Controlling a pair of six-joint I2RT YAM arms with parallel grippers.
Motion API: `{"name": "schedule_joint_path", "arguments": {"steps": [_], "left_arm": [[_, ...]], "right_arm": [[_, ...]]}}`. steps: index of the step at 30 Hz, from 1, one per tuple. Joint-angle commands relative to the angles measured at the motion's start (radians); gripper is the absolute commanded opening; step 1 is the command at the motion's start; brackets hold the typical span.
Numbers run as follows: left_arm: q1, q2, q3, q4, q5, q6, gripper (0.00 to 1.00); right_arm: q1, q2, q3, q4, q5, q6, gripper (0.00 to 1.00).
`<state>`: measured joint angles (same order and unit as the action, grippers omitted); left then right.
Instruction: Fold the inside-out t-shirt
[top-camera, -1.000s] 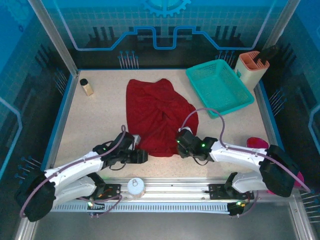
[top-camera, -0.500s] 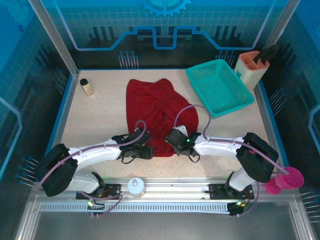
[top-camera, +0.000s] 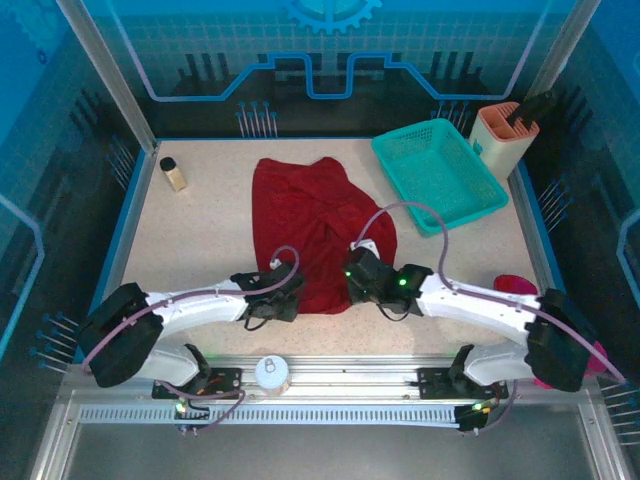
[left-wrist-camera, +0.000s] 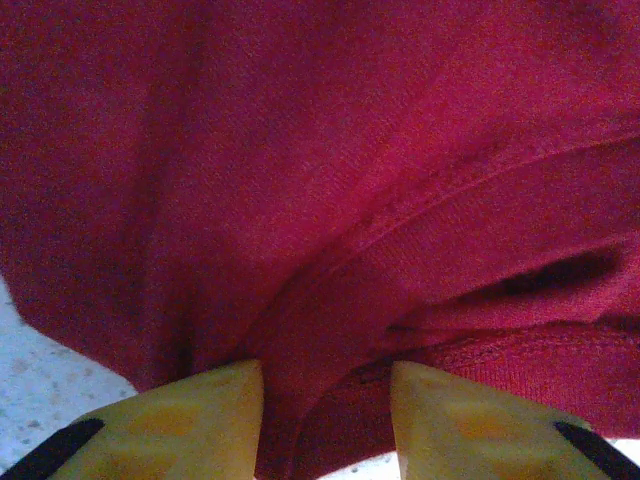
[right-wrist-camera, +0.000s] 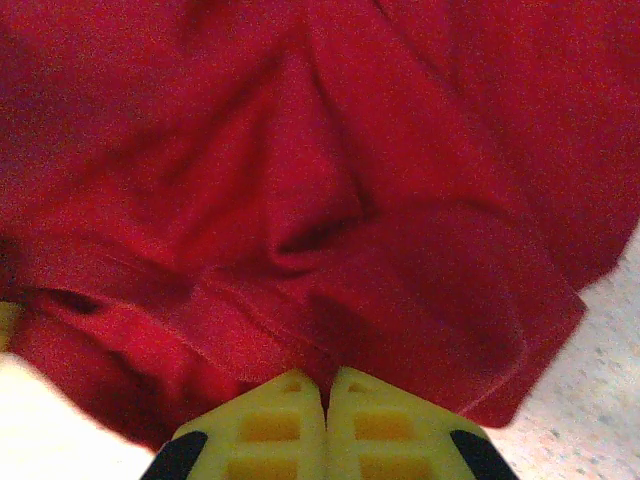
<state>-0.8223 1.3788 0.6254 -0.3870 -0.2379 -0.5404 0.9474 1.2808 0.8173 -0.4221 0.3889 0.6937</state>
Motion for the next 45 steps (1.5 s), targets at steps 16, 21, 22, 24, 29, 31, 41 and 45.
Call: {"name": "schedule_joint_path", "arguments": {"steps": [16, 21, 22, 24, 29, 31, 41, 45], "left_arm": [[0.039, -0.058, 0.014, 0.056, -0.052, -0.019, 0.62], [0.061, -0.034, -0.005, 0.077, -0.082, -0.014, 0.49], [0.061, -0.022, -0.007, 0.071, -0.111, -0.006, 0.43], [0.06, 0.0, -0.001, 0.049, -0.154, 0.01, 0.37], [0.06, -0.014, -0.026, 0.049, -0.192, 0.014, 0.33], [0.059, -0.03, -0.045, 0.05, -0.21, -0.008, 0.29], [0.053, -0.271, -0.075, -0.018, -0.067, -0.133, 0.0], [0.052, -0.39, -0.067, -0.015, 0.016, -0.133, 0.0]], "right_arm": [[-0.009, -0.146, -0.037, 0.151, -0.211, -0.005, 0.0], [0.002, -0.181, -0.051, 0.145, -0.189, -0.005, 0.0], [0.003, -0.187, -0.056, 0.141, -0.176, -0.004, 0.0], [0.003, -0.194, -0.066, 0.128, -0.153, 0.0, 0.0], [0.006, -0.181, -0.079, 0.079, -0.111, -0.014, 0.0], [0.01, -0.174, -0.081, 0.051, -0.074, -0.018, 0.0], [0.011, -0.035, -0.084, -0.031, 0.063, -0.025, 0.0], [0.013, 0.023, -0.076, 0.002, 0.032, -0.036, 0.0]]}}
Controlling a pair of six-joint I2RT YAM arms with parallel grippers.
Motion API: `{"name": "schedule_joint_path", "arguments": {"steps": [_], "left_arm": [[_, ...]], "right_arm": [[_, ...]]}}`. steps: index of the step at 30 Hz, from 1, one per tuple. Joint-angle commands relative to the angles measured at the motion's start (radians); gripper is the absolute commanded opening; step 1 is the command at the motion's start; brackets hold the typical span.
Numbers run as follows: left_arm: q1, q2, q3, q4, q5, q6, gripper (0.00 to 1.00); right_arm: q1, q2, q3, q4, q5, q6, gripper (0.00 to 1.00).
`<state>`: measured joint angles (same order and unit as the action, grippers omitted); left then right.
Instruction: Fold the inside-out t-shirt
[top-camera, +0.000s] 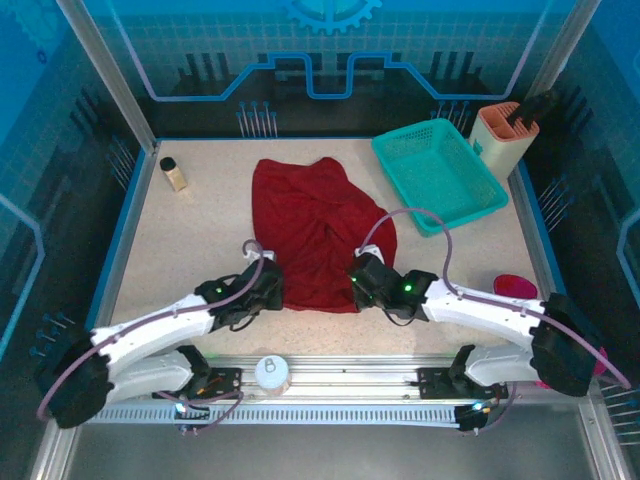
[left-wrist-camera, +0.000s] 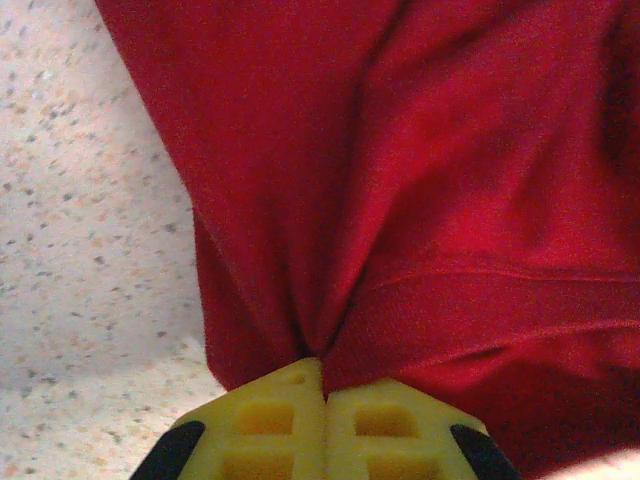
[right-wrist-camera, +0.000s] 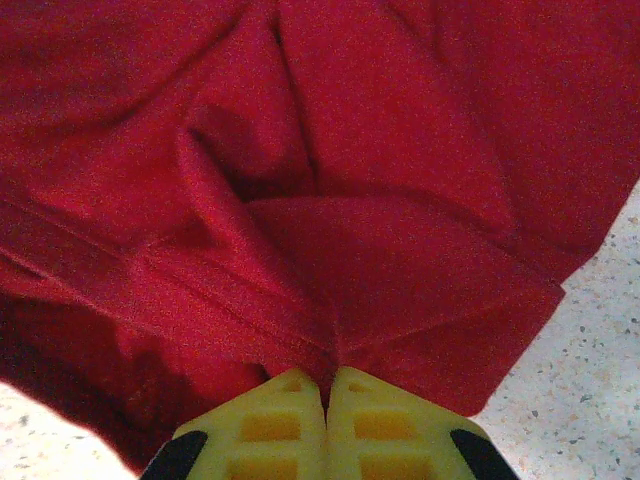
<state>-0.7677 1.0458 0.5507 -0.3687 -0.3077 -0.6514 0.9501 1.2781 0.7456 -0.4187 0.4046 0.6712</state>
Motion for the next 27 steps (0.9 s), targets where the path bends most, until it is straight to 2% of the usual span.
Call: {"name": "schedule_joint_path", "arguments": {"steps": [1, 5, 7, 9, 16, 18, 19, 22, 24, 27], "left_arm": [[-0.002, -0.072, 0.013, -0.038, 0.102, -0.022, 0.0], [-0.001, -0.081, 0.034, -0.048, 0.157, -0.027, 0.0], [-0.002, -0.081, 0.035, -0.039, 0.18, -0.032, 0.0], [-0.002, -0.085, 0.034, -0.025, 0.195, -0.04, 0.0], [-0.002, -0.13, 0.043, -0.031, 0.197, -0.042, 0.0], [0.0, -0.148, 0.043, -0.04, 0.19, -0.041, 0.0], [0.0, -0.158, 0.043, -0.047, 0.186, -0.038, 0.0], [0.001, -0.181, 0.043, -0.071, 0.175, -0.029, 0.0], [0.002, -0.197, 0.043, -0.091, 0.164, -0.023, 0.0], [0.006, -0.222, 0.064, -0.133, 0.139, -0.005, 0.0]], "right_arm": [[0.011, 0.036, -0.002, 0.008, 0.001, -0.017, 0.01], [0.026, 0.074, 0.008, 0.035, -0.027, -0.049, 0.1], [0.033, 0.092, 0.012, 0.037, -0.039, -0.074, 0.2], [0.039, 0.113, 0.014, 0.032, -0.049, -0.089, 0.36], [0.052, 0.2, 0.046, -0.047, 0.06, -0.047, 0.53], [0.055, 0.229, 0.062, -0.078, 0.089, -0.026, 0.51], [0.056, 0.241, 0.07, -0.101, 0.112, -0.003, 0.47], [0.056, 0.24, 0.088, -0.15, 0.165, 0.05, 0.16], [0.056, 0.213, 0.103, -0.167, 0.177, 0.069, 0.03], [0.051, 0.151, 0.17, -0.2, 0.144, 0.071, 0.0]]}}
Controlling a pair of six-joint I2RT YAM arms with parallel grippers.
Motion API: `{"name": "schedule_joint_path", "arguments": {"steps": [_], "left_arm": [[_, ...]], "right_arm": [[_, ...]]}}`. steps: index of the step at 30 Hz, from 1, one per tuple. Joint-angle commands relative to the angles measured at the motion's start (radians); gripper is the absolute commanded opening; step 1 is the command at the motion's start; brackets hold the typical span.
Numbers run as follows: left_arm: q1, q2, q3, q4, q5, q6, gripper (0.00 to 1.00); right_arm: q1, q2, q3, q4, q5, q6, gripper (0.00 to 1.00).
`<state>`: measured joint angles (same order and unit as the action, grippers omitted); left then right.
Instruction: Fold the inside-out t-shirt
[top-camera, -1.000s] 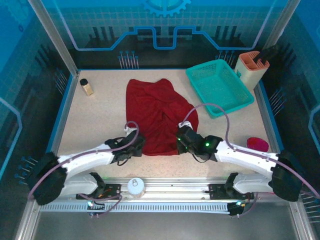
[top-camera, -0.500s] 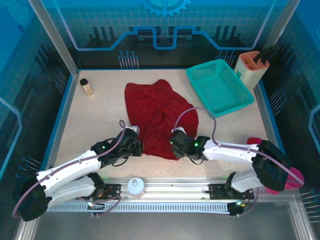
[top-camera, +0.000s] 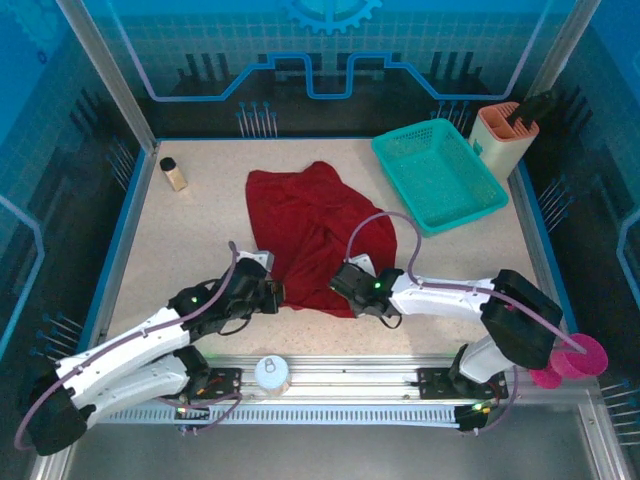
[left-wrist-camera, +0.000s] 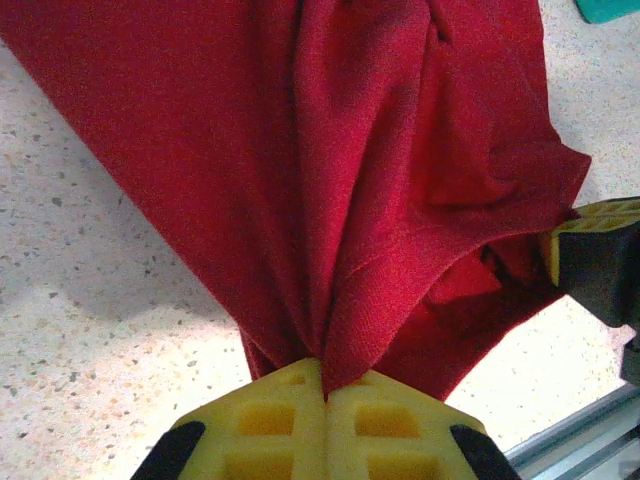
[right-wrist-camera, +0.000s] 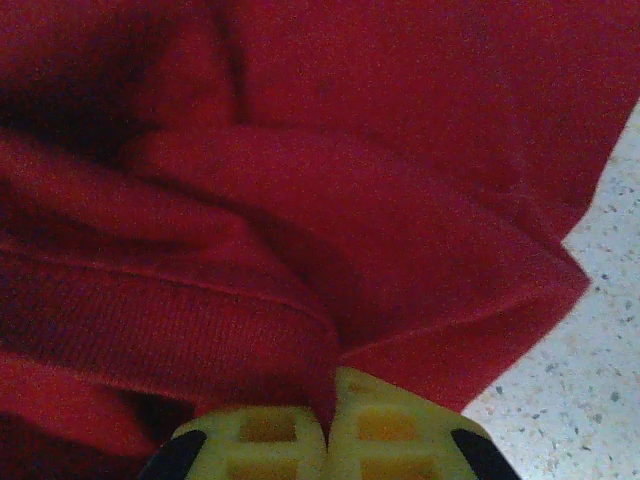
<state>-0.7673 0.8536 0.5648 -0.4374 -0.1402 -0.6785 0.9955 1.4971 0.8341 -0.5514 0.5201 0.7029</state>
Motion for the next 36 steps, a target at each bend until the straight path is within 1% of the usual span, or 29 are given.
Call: {"name": "schedule_joint_path", "arguments": {"steps": [1, 3, 4, 7, 9, 11, 13, 15, 16, 18, 20, 23, 26, 28, 31, 33, 36], "left_arm": [[0.009, -0.036, 0.07, -0.085, -0.042, 0.035, 0.0], [0.02, -0.04, 0.133, -0.128, -0.072, 0.088, 0.01], [0.031, -0.037, 0.179, -0.155, -0.092, 0.126, 0.0], [0.081, 0.001, 0.375, -0.209, -0.132, 0.281, 0.0], [0.15, 0.045, 0.53, -0.229, -0.137, 0.371, 0.0], [0.234, 0.107, 0.707, -0.243, -0.102, 0.433, 0.0], [0.29, 0.171, 0.886, -0.293, -0.058, 0.467, 0.0], [0.296, 0.228, 1.096, -0.369, -0.027, 0.502, 0.0], [0.296, 0.25, 1.193, -0.405, 0.004, 0.511, 0.0], [0.296, 0.27, 1.327, -0.447, 0.093, 0.517, 0.0], [0.296, 0.277, 1.428, -0.465, 0.223, 0.517, 0.0], [0.296, 0.265, 1.475, -0.433, 0.392, 0.49, 0.0], [0.297, 0.247, 1.441, -0.355, 0.501, 0.466, 0.0], [0.296, 0.252, 1.413, -0.315, 0.494, 0.463, 0.0], [0.299, 0.301, 1.387, -0.283, 0.436, 0.499, 0.0], [0.311, 0.372, 1.415, -0.297, 0.407, 0.525, 0.0], [0.385, 0.491, 1.448, -0.303, 0.361, 0.504, 0.0]], "right_arm": [[0.001, -0.092, 0.115, -0.087, 0.013, 0.037, 0.0], [-0.014, -0.135, 0.198, -0.113, -0.023, 0.003, 0.0], [-0.022, -0.156, 0.247, -0.108, -0.042, -0.038, 0.0], [-0.066, -0.199, 0.409, -0.03, -0.124, -0.228, 0.0], [-0.113, -0.204, 0.543, -0.016, -0.099, -0.312, 0.0], [-0.175, -0.215, 0.676, 0.001, -0.104, -0.362, 0.0], [-0.218, -0.244, 0.776, 0.025, -0.162, -0.399, 0.0], [-0.221, -0.272, 0.874, 0.012, -0.236, -0.477, 0.0], [-0.215, -0.284, 0.939, -0.021, -0.272, -0.506, 0.0], [-0.196, -0.31, 1.035, -0.095, -0.335, -0.542, 0.0], [-0.167, -0.356, 1.091, -0.137, -0.379, -0.556, 0.0], [-0.155, -0.431, 1.096, -0.124, -0.426, -0.538, 0.0], [-0.155, -0.477, 1.054, -0.06, -0.417, -0.533, 0.0], [-0.158, -0.464, 1.035, -0.036, -0.36, -0.557, 0.0], [-0.177, -0.371, 1.035, -0.027, -0.232, -0.598, 0.0], [-0.234, -0.298, 1.041, -0.012, -0.193, -0.581, 0.0], [-0.383, -0.157, 1.087, -0.02, -0.22, -0.494, 0.0]]}}
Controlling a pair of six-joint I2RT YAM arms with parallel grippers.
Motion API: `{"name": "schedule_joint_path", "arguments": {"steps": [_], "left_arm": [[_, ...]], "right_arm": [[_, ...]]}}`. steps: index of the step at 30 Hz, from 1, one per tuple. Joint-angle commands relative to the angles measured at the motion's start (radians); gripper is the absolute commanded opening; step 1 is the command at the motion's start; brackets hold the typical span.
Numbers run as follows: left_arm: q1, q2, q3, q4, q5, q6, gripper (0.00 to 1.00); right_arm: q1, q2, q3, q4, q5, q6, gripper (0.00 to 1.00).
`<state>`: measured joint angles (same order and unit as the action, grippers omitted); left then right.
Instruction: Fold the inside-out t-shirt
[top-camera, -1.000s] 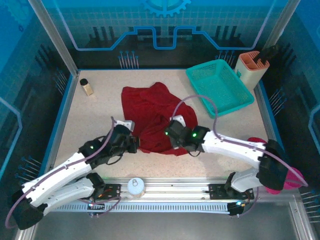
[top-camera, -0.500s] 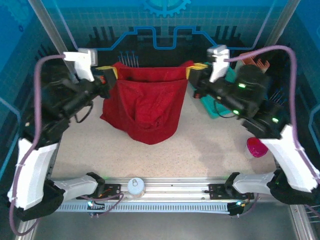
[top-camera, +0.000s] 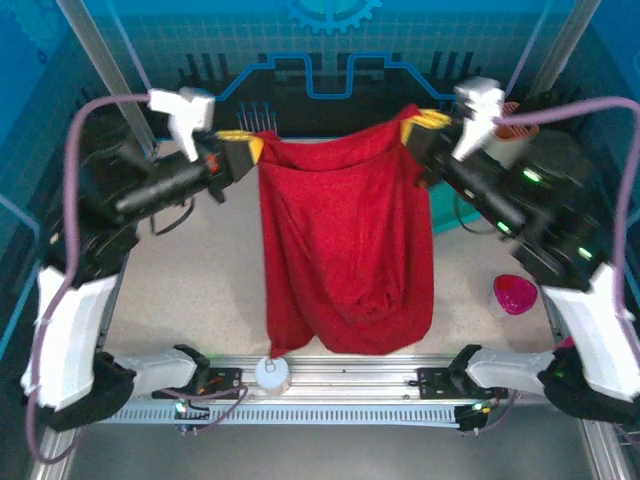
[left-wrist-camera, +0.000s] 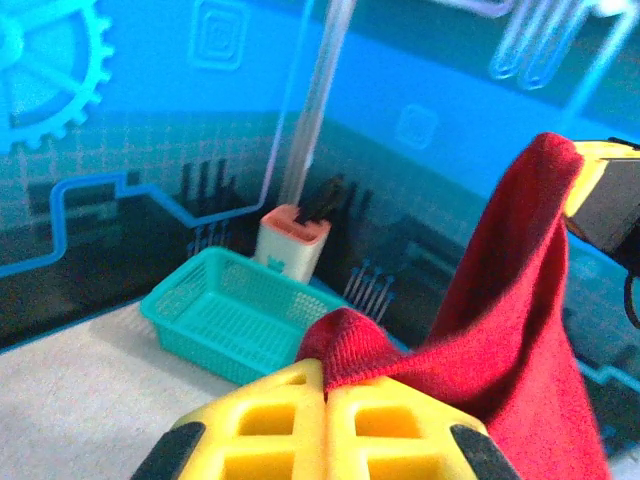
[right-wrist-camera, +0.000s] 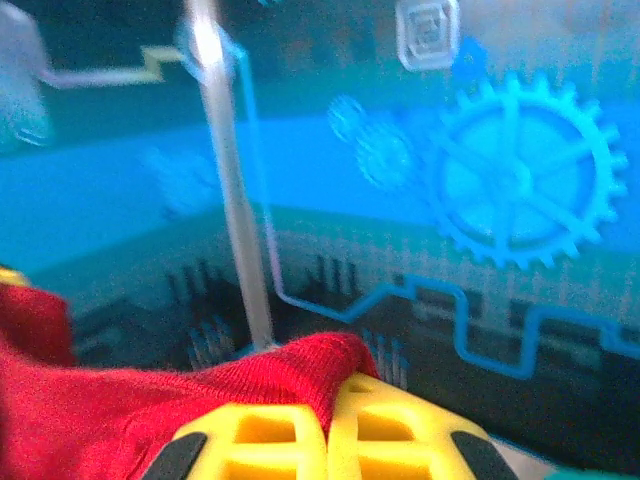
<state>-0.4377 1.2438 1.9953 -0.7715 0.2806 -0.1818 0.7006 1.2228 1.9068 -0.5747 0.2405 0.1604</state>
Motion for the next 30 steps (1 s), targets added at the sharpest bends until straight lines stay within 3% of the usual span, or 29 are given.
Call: {"name": "schedule_joint_path", "arguments": {"steps": [1, 4, 6, 8, 10, 15, 18, 20, 22, 23, 26, 30], "left_arm": [[0.11, 0.138, 0.014, 0.051, -0.035, -0.035, 0.0], [0.291, 0.226, -0.043, 0.184, 0.192, -0.26, 0.0], [0.344, 0.259, -0.06, 0.244, 0.25, -0.34, 0.0], [0.349, 0.267, -0.04, 0.256, 0.254, -0.297, 0.0], [0.35, 0.254, -0.02, 0.278, 0.284, -0.249, 0.0], [0.371, 0.138, -0.062, 0.391, 0.294, -0.189, 0.0], [0.373, 0.069, -0.102, 0.407, 0.33, -0.197, 0.0], [0.37, 0.036, -0.12, 0.443, 0.478, -0.189, 0.0], [0.353, 0.006, -0.147, 0.579, 0.739, -0.2, 0.0], [0.35, -0.02, -0.168, 0.652, 0.78, -0.228, 0.0], [0.35, -0.077, -0.16, 0.641, 0.693, -0.175, 0.0], [0.35, -0.037, -0.07, 0.586, 0.644, -0.146, 0.0]], "right_arm": [[-0.133, 0.176, 0.04, -0.002, 0.051, 0.071, 0.0], [-0.206, 0.327, 0.128, -0.012, 0.009, 0.069, 0.0], [-0.237, 0.36, 0.117, 0.075, -0.145, 0.051, 0.0], [-0.287, 0.321, 0.019, 0.283, -0.409, 0.095, 0.0], [-0.356, 0.28, -0.034, 0.439, -0.546, 0.237, 0.0], [-0.492, 0.124, -0.221, 0.758, -0.65, 0.457, 0.0], [-0.499, 0.028, -0.282, 0.761, -0.697, 0.449, 0.0], [-0.478, -0.034, -0.303, 0.717, -0.737, 0.429, 0.0], [-0.456, -0.08, -0.31, 0.731, -0.848, 0.428, 0.0], [-0.452, -0.096, -0.304, 0.746, -0.898, 0.453, 0.0], [-0.452, -0.112, -0.244, 0.769, -0.935, 0.514, 0.0], [-0.452, -0.082, -0.139, 0.658, -0.796, 0.469, 0.0]]}}
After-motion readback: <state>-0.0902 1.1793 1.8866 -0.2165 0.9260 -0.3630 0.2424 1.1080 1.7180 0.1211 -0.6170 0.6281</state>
